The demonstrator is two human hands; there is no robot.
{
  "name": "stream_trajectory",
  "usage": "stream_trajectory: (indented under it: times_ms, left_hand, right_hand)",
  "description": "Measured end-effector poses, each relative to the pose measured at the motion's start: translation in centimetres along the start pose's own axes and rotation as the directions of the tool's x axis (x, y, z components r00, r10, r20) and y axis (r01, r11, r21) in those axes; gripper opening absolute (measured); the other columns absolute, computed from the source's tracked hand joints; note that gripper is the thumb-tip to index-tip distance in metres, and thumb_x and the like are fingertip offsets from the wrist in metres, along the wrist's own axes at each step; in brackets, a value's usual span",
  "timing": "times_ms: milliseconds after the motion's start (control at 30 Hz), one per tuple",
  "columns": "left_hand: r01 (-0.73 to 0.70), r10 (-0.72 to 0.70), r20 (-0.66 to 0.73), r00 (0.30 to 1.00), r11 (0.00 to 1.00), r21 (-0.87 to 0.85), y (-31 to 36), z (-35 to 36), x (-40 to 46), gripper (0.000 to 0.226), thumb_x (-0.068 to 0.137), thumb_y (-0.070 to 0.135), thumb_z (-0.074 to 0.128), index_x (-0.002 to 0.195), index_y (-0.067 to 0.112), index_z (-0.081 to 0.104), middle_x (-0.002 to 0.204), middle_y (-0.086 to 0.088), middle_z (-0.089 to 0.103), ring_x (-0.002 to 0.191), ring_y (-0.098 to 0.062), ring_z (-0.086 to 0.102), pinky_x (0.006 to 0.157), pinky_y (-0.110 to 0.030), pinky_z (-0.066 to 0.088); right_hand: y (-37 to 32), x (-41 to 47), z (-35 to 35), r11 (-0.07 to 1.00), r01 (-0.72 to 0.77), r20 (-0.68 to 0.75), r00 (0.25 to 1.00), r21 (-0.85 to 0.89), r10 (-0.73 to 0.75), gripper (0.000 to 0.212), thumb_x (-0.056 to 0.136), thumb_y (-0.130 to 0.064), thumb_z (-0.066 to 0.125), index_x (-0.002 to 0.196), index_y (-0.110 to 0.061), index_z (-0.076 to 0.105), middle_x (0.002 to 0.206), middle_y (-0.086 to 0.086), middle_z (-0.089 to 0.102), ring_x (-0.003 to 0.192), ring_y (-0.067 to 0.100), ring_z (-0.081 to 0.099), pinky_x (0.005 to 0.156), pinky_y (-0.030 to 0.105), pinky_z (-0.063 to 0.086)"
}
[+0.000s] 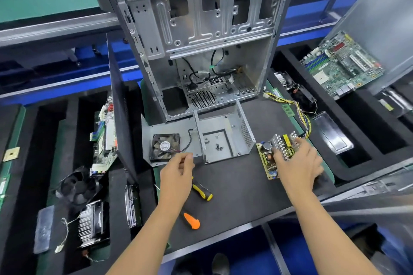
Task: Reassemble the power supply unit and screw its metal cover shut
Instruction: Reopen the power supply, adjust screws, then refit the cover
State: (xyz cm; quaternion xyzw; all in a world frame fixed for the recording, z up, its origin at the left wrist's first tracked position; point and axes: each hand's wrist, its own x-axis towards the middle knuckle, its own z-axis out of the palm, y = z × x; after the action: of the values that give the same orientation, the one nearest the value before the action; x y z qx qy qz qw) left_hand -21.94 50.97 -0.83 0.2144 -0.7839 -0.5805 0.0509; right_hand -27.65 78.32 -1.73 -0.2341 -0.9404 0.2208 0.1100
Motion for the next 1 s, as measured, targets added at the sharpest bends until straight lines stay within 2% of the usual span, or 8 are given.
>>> stream_trajectory:
  times_ms: [67, 133, 200, 300, 400, 467, 733, 1000]
  left_hand:
    - [0.022, -0.021, 0.029, 0.999, 1.000, -0.009, 0.6, 0.4, 0.6, 0.010, 0.098, 0.039, 0.057, 0.094, 0.039, 0.066, 0.084, 0.012, 0.073, 0.083, -0.001, 0.069, 0.071, -0.017, 0.053]
    - [0.033, -0.033, 0.046, 0.998, 0.999, -0.016, 1.0, 0.8, 1.1, 0.010, 0.096, 0.044, 0.058, 0.094, 0.039, 0.066, 0.084, 0.014, 0.074, 0.084, -0.003, 0.070, 0.080, -0.027, 0.056]
    - [0.039, -0.037, 0.053, 0.998, 0.999, -0.029, 1.3, 1.3, 1.8, 0.015, 0.094, 0.045, 0.061, 0.100, 0.033, 0.069, 0.085, 0.012, 0.074, 0.086, -0.006, 0.071, 0.085, -0.034, 0.058]
    - [0.069, -0.067, 0.066, 0.996, 0.997, -0.033, 1.7, 1.9, 2.6, 0.028, 0.090, 0.045, 0.067, 0.107, 0.023, 0.072, 0.090, 0.008, 0.074, 0.087, -0.010, 0.071, 0.086, -0.040, 0.059]
    - [0.068, -0.066, 0.074, 0.995, 0.997, -0.028, 1.7, 1.9, 3.1, 0.018, 0.089, 0.039, 0.071, 0.099, 0.025, 0.073, 0.087, 0.008, 0.075, 0.086, -0.008, 0.071, 0.085, -0.041, 0.059]
    - [0.072, -0.069, 0.095, 0.993, 0.997, -0.026, 1.7, 1.8, 3.3, 0.015, 0.090, 0.037, 0.071, 0.098, 0.025, 0.074, 0.088, 0.007, 0.075, 0.087, -0.008, 0.071, 0.086, -0.041, 0.059]
    - [0.081, -0.074, 0.176, 0.982, 0.996, -0.030, 1.2, 1.1, 3.3, 0.005, 0.090, 0.040, 0.071, 0.094, 0.040, 0.068, 0.096, 0.009, 0.075, 0.092, -0.008, 0.071, 0.089, -0.041, 0.058]
    - [0.149, -0.130, 0.235, 0.963, 0.987, -0.066, 0.7, 0.8, 3.1, 0.011, 0.092, 0.035, 0.069, 0.101, 0.029, 0.071, 0.086, 0.013, 0.075, 0.084, -0.008, 0.073, 0.079, -0.028, 0.060]
  right_hand:
    - [-0.3, -0.1, -0.3, 0.999, -0.047, -0.019, 0.999, 0.001, 0.047, 0.065, 0.081, -0.038, 0.076, 0.133, -0.011, 0.047, 0.127, 0.019, 0.049, 0.114, 0.040, 0.041, 0.093, 0.052, 0.033]
    - [-1.3, -0.5, -0.8, 0.994, 0.104, -0.187, 0.978, 0.036, -0.096, 0.054, 0.083, -0.031, 0.075, 0.127, -0.009, 0.052, 0.125, 0.018, 0.046, 0.108, 0.037, 0.041, 0.089, 0.048, 0.034]
    - [-3.3, -1.4, -1.0, 0.852, 0.513, -0.314, 0.830, 0.105, -0.461, 0.033, 0.088, -0.018, 0.066, 0.118, -0.007, 0.057, 0.113, 0.011, 0.048, 0.100, 0.033, 0.046, 0.086, 0.043, 0.039]
    - [-7.0, -3.2, 0.5, 0.545, 0.828, -0.114, 0.559, 0.131, -0.822, 0.024, 0.088, -0.003, 0.062, 0.113, -0.005, 0.061, 0.101, 0.007, 0.055, 0.090, 0.029, 0.059, 0.076, 0.041, 0.052]
    - [-9.2, -4.7, 2.9, 0.683, 0.707, 0.262, 0.634, 0.183, -0.727, 0.030, 0.095, -0.006, 0.059, 0.125, -0.007, 0.061, 0.113, 0.010, 0.058, 0.103, 0.030, 0.058, 0.086, 0.041, 0.052]
    - [-9.7, -4.8, 4.5, 0.753, 0.643, 0.372, 0.670, 0.143, -0.643, 0.036, 0.102, -0.018, 0.051, 0.137, -0.011, 0.051, 0.127, 0.008, 0.052, 0.115, 0.027, 0.049, 0.098, 0.036, 0.042]
    - [-12.2, -3.4, 6.8, 0.865, 0.502, 0.439, 0.780, -0.012, -0.447, 0.055, 0.095, -0.044, 0.059, 0.136, -0.012, 0.043, 0.128, 0.010, 0.046, 0.115, 0.028, 0.043, 0.096, 0.032, 0.036]
    - [-13.7, -2.3, 7.3, 0.855, 0.516, 0.568, 0.690, 0.047, -0.448, 0.041, 0.093, -0.011, 0.061, 0.132, -0.016, 0.048, 0.128, 0.011, 0.040, 0.114, 0.029, 0.043, 0.095, 0.033, 0.042]
